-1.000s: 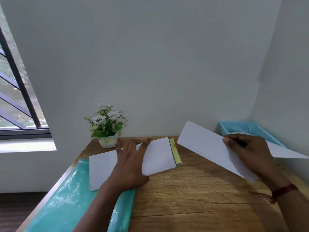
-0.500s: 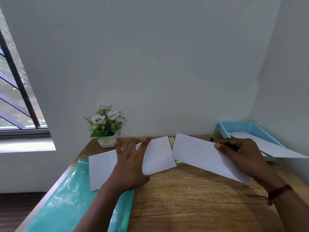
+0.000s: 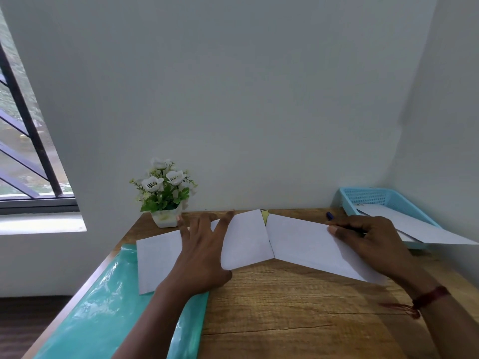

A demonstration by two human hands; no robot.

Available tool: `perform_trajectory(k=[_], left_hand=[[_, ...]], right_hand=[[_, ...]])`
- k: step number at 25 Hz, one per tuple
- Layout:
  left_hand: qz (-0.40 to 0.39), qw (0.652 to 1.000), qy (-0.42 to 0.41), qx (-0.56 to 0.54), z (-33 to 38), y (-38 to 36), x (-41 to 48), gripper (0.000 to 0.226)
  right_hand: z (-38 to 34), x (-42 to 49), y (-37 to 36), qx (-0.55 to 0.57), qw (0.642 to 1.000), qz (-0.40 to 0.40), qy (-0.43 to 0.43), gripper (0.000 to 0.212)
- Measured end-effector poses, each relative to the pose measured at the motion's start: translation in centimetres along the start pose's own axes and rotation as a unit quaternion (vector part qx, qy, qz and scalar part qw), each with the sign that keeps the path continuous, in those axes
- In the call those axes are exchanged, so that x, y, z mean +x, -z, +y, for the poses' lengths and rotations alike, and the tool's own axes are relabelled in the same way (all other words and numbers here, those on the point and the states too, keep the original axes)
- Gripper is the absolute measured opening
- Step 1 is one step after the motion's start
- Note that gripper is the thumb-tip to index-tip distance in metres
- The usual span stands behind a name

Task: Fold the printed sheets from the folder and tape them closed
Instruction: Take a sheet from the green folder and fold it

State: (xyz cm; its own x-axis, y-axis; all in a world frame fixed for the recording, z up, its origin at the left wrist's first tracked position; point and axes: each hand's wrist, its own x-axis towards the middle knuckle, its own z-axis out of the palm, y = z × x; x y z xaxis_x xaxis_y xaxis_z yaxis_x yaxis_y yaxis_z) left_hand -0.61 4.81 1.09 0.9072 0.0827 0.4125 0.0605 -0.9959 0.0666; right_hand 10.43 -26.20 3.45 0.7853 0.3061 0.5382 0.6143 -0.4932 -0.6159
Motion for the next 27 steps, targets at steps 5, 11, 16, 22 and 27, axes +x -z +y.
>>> perform_trajectory(k=[5,11,16,22,27], left_hand=[[0.000,1.000,-0.003,-0.007,0.0,0.0,0.0,0.119],[-0.006,0.999,0.006,-0.038,0.1,0.0,0.0,0.117],[-0.004,0.999,0.009,-0.043,0.2,0.0,-0.1,0.113],[0.004,0.999,-0.009,-0.030,0.5,0.1,-0.1,0.110],[0.007,1.000,-0.024,-0.015,0.5,-0.2,0.0,0.111]], right_hand=[[0.4,-0.1,-0.2,-0.040,0.998,0.024,0.048,0.012],[-0.9,-0.1,-0.1,-0.099,0.977,0.081,0.169,0.028],[-0.6,0.1,-0.2,-0.107,0.968,0.101,0.205,0.029],[-0.3,0.2,-0.5,-0.114,0.968,0.083,0.207,0.028],[0.1,0.2,-0.4,-0.118,0.970,0.067,0.200,0.030]])
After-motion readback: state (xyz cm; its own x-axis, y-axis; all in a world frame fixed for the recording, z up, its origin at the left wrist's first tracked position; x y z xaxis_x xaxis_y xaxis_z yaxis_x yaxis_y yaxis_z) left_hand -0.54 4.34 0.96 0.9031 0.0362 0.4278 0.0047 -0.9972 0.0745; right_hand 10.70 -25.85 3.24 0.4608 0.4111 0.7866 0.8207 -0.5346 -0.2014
